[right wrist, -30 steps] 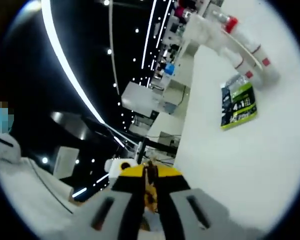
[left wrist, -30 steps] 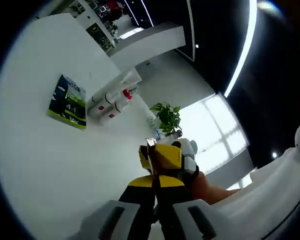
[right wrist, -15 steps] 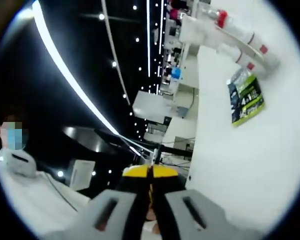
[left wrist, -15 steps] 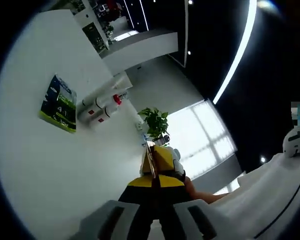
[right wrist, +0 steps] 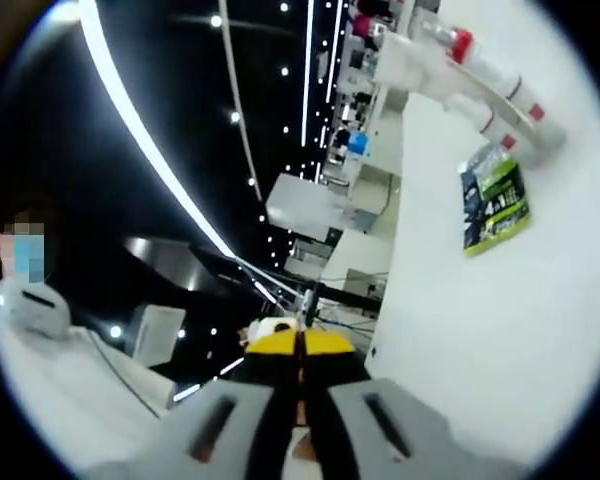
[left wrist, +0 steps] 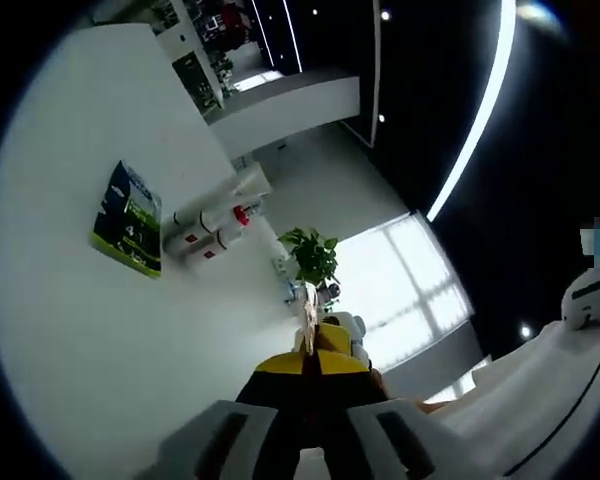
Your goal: Arrange the skincare products in the storage area until every visible bottle or jar stands upright without overlapping.
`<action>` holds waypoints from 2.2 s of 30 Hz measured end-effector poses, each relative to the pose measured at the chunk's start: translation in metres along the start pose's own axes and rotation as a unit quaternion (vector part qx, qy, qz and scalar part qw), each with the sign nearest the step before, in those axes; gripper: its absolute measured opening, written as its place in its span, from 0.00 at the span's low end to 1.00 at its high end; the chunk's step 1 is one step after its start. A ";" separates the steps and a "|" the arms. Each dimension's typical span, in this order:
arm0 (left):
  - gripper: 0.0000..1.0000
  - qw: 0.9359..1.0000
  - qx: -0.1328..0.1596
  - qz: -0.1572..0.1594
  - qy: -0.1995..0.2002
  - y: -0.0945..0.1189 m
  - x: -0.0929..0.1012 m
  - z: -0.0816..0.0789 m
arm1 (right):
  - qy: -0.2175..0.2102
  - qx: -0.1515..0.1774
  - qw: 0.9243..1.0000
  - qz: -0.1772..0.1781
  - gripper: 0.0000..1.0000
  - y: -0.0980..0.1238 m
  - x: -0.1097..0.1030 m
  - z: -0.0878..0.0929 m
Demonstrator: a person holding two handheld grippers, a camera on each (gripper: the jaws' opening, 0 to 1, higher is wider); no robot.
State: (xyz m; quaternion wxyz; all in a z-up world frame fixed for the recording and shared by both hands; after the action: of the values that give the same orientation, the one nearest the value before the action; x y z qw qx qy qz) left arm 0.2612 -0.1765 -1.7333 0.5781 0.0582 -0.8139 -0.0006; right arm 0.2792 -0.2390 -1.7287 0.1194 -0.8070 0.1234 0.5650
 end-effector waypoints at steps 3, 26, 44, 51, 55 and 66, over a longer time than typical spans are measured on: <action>0.03 1.000 0.021 0.000 0.003 0.008 -0.001 -0.005 | -0.014 0.012 1.000 -0.005 0.00 0.002 0.001 -0.002; 0.03 0.997 0.065 0.008 0.044 0.026 -0.005 -0.013 | -0.003 0.017 1.000 0.000 0.00 0.004 -0.002 0.002; 0.05 0.998 0.050 0.009 0.032 0.019 -0.002 -0.007 | -0.015 0.024 1.000 -0.007 0.00 0.007 -0.001 0.000; 0.01 0.999 0.040 0.008 0.036 0.020 -0.003 0.000 | -0.010 0.018 1.000 0.001 0.00 0.008 0.001 0.006; 0.00 0.998 0.044 0.004 0.039 0.022 -0.007 0.001 | -0.003 0.013 1.000 0.011 0.01 0.007 0.004 0.008; 0.00 0.997 0.061 -0.006 0.043 0.033 -0.018 -0.017 | 0.029 0.005 0.999 0.043 0.12 0.023 0.007 0.012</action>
State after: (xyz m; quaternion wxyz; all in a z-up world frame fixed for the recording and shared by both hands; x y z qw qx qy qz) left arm 0.2795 -0.1406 -1.7424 0.6082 0.0984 -0.7862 0.0475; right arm 0.2631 -0.2572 -1.7405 0.0955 -0.8167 0.1640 0.5450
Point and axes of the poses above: the point that each gripper's makers call its tool centre point, and the gripper's own axes: y roughly backward along the fingers, x roughly to its right, z roughly out of its underside, the point moved 3 cm from there along y, roughly backward along the fingers, and after that the axes turned 11 degrees about -x, right-handed, at the moved point
